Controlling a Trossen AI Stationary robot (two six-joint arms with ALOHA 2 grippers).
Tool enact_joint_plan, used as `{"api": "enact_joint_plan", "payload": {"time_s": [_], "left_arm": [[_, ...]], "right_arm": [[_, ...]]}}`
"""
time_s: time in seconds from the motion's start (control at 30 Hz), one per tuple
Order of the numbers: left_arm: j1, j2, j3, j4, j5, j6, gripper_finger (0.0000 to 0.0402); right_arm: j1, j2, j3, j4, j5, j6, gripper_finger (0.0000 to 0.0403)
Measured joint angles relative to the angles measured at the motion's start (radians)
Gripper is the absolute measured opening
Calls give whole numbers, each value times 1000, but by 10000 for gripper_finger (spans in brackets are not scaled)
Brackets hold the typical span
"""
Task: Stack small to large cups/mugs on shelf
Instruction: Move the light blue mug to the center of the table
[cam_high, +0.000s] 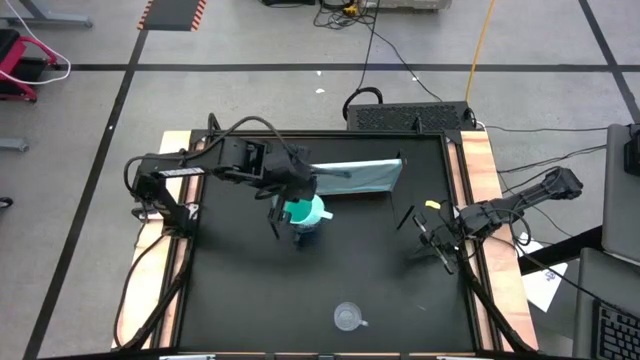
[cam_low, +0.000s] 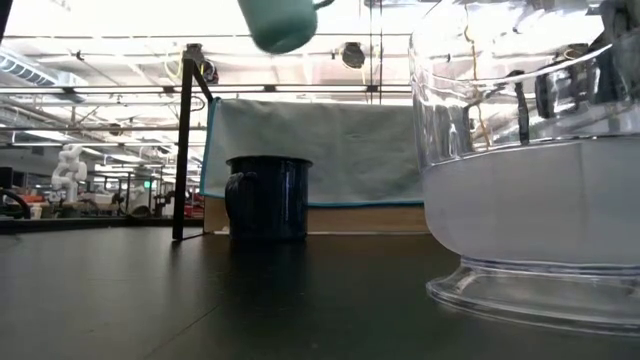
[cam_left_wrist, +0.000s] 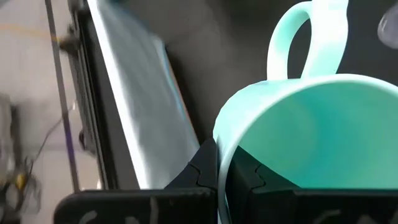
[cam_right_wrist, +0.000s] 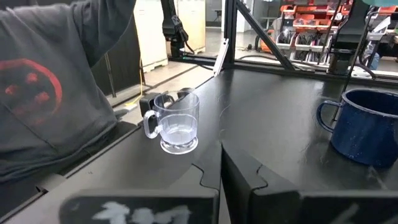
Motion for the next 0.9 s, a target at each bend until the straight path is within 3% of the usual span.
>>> {"api": "enact_joint_plan", "payload": {"time_s": [0.23,0.47,0.9], "left_arm": [[37,16,-20,117,117,75,6],[77,119,-21,139,206,123,6],[81,229,-21,192,281,176,6]], "right_arm": [[0,0,0,4,0,3,0],[-1,-1,0,15,1,2,0],[-1,1,0,39,5,0,0]]}}
